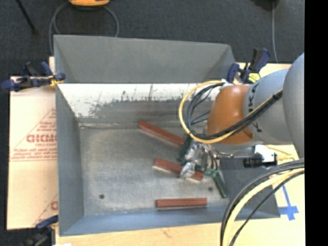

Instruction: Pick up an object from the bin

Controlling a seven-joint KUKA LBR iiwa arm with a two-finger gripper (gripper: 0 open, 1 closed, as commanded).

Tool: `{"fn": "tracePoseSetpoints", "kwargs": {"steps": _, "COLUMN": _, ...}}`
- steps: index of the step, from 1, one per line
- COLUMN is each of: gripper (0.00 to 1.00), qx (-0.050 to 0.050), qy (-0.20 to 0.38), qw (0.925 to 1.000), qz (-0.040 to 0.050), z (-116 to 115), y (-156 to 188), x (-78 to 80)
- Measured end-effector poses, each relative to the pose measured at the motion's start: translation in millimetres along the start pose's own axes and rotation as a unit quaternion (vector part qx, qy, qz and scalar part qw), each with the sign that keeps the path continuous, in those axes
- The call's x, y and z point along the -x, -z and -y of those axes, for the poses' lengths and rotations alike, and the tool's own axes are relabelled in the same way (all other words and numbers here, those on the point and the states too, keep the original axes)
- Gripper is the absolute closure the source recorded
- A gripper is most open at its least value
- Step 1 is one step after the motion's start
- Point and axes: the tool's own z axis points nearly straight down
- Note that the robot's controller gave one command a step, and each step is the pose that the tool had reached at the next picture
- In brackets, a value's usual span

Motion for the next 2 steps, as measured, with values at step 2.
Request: {"fn": "tracePoseSetpoints", "kwargs": {"steps": 2, "gripper": 1.00, "qx": 0.000, "qy": 0.000, "qw": 1.0000, "qz": 0.0001, "z": 0.2, "y": 1.3, "x": -0.3}}
